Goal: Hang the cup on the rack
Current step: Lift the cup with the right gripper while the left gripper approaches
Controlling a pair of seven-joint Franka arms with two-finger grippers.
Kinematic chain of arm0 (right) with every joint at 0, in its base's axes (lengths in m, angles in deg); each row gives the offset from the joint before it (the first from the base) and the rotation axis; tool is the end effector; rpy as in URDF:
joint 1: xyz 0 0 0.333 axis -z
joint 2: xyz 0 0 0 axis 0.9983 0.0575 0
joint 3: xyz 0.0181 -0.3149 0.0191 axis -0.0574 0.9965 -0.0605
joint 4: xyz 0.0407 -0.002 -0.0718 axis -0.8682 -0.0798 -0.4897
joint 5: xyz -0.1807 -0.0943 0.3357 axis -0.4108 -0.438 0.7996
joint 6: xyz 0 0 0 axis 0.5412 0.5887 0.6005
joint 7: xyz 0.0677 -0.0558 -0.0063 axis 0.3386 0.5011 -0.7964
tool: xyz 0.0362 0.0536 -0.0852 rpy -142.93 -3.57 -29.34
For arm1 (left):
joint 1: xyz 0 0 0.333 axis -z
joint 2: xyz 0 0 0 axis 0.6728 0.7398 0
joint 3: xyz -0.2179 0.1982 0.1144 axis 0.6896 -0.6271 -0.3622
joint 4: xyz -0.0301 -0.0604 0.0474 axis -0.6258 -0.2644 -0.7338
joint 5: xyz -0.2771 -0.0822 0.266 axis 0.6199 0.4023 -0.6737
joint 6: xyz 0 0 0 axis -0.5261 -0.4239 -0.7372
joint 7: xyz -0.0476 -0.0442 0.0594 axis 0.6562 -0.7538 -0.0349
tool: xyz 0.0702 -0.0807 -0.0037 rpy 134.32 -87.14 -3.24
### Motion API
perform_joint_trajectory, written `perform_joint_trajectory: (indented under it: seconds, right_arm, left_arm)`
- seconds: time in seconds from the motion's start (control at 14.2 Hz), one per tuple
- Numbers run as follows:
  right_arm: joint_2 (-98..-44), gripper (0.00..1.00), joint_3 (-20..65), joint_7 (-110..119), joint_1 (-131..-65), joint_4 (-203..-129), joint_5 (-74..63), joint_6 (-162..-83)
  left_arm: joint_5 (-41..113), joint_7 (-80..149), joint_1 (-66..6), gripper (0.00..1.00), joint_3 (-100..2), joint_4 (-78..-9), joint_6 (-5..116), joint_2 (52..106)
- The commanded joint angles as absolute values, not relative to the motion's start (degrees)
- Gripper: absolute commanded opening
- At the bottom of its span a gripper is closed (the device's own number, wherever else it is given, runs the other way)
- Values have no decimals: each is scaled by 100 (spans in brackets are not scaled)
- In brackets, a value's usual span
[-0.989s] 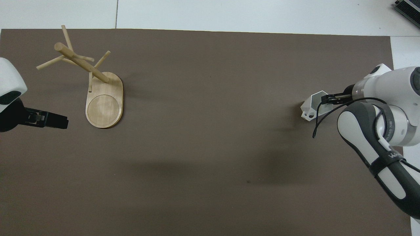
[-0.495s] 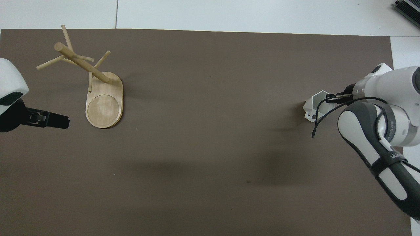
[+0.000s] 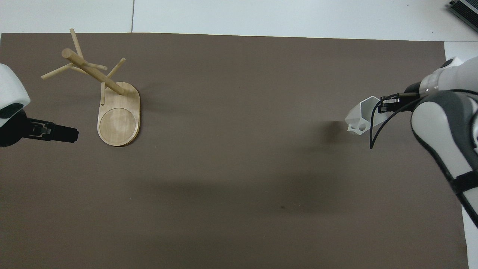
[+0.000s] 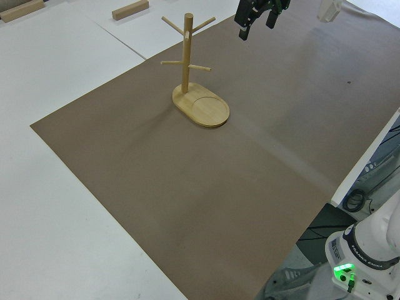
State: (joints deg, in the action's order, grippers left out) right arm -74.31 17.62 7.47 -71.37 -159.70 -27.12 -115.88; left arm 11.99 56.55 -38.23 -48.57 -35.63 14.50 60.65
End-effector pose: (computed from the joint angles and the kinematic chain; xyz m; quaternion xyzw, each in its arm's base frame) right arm 0.6255 -0.0375 0.4731 -0.9955 0.0135 -0.0176 0.0917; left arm 0.5158 -0.0712 0.6216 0.9915 -0.1240 0.0389 0.0063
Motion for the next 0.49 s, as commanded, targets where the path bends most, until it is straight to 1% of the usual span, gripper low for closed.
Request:
perform_joint_trajectory:
  seconds: [0.0, 0.07, 0.21, 0.42]
  right_arm:
    - [-7474, 0, 1708, 869, -7106, -15097, -1767, -10494]
    - [-7571, 0, 1708, 869, -7080, -14947, -1240, -10107]
    - [-7729, 0, 1725, 886, -7053, -14866, -133, -9666]
    - [-7923, 0, 1603, 1034, -7272, -14875, 932, -9541]
  left_arm:
    - [1167, 6152, -3763, 100, -4894, -3770, 1758, 5927]
    - [1193, 6354, -3728, 100, -4885, -3770, 1767, 5927]
    - [1395, 6723, -3631, 100, -4894, -3918, 1968, 5893]
    - [1580, 7320, -3482, 100, -4885, -4235, 2416, 5752]
